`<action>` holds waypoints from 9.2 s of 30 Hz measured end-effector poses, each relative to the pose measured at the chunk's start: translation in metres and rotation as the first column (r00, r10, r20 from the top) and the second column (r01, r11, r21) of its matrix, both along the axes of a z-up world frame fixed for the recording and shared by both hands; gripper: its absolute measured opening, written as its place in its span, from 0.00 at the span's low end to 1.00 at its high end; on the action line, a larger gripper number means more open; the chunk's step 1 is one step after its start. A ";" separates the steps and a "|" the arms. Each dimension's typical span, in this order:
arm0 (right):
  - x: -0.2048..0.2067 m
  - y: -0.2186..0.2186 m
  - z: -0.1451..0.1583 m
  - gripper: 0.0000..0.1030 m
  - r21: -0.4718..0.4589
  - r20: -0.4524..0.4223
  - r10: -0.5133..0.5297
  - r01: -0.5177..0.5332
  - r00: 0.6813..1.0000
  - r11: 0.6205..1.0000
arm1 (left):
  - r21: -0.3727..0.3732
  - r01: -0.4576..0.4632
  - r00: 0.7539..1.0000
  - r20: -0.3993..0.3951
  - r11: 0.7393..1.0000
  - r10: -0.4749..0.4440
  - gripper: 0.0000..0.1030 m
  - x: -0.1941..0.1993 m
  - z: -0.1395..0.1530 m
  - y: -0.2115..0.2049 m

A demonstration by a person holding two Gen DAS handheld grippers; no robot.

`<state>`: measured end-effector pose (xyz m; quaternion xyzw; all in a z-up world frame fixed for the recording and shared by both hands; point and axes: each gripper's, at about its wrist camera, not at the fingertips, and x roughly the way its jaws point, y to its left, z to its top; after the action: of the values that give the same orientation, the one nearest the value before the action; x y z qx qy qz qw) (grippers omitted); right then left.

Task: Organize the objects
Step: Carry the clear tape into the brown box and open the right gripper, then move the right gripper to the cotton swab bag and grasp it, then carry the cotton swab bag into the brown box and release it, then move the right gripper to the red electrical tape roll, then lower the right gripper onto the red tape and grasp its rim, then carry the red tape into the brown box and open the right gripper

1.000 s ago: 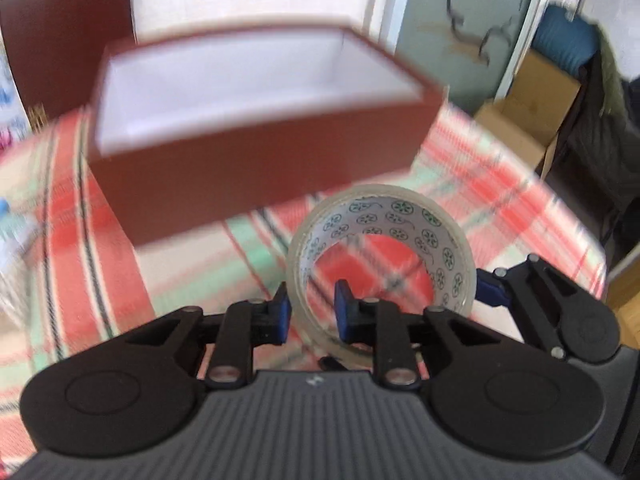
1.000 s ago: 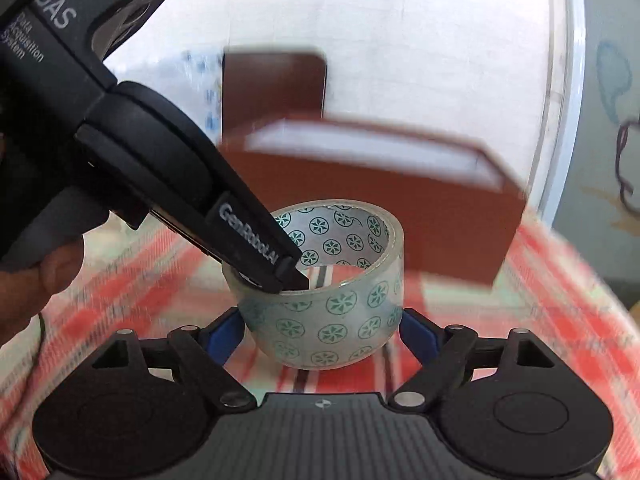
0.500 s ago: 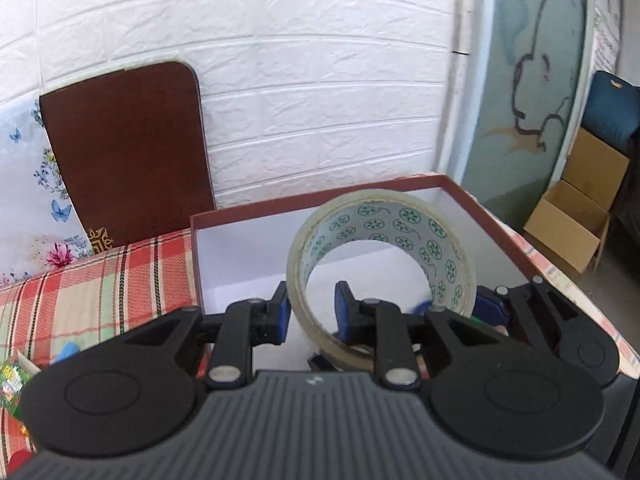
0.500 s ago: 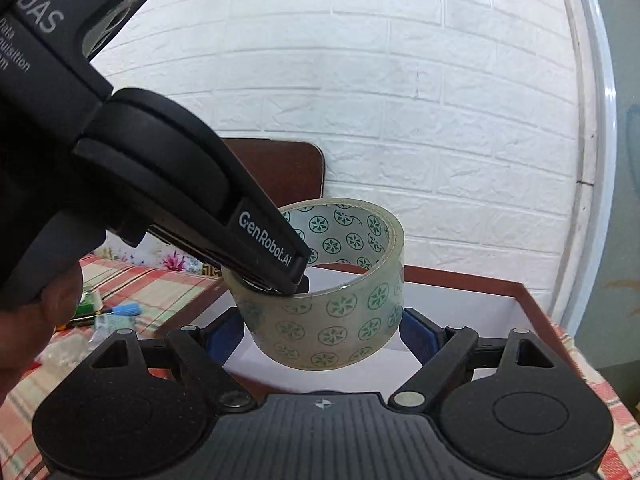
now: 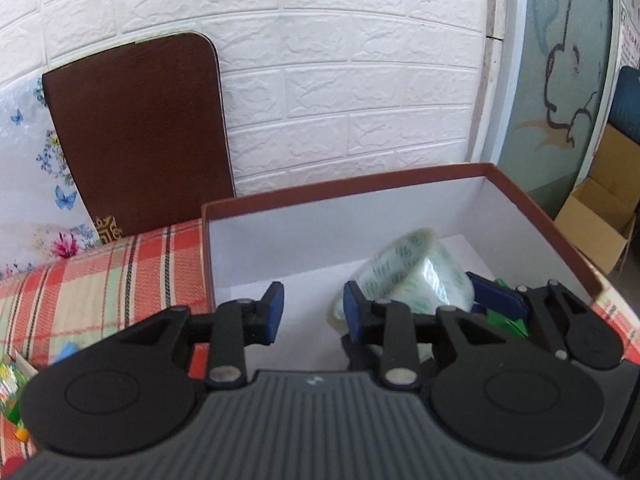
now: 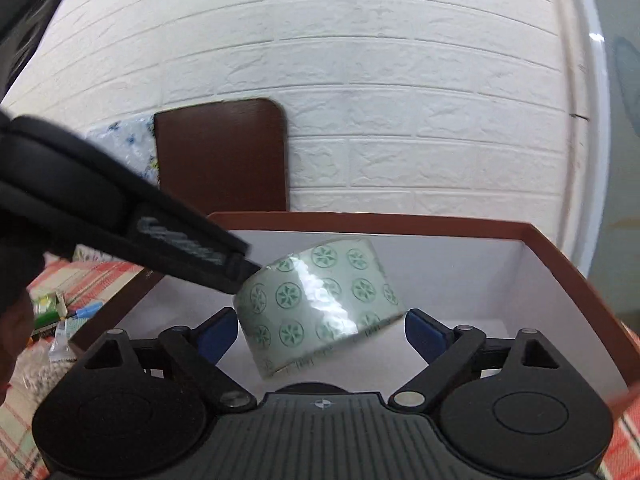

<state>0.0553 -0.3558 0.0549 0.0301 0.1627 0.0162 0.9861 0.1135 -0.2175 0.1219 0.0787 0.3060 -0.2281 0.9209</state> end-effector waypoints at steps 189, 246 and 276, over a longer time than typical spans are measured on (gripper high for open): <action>-0.123 0.161 -0.048 0.71 -0.049 -0.288 0.305 -0.332 0.908 0.942 | 0.108 -0.589 0.793 -0.113 0.801 0.599 0.69 -0.133 -0.095 0.307; -0.173 0.029 -0.038 0.64 -0.037 -0.299 0.002 -0.014 0.954 0.999 | -0.171 0.265 0.871 -0.380 0.949 -0.312 0.42 -0.121 -0.072 0.010; -0.087 -0.005 0.010 0.67 -0.060 0.127 -0.079 0.087 0.989 0.994 | -0.207 0.188 0.975 -0.082 0.960 -0.209 0.40 -0.050 0.012 -0.017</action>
<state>-0.0313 -0.3609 0.0649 0.0034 0.1001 -0.0285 0.9946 0.0637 -0.2348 0.1335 0.0052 0.3194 -0.3524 0.8796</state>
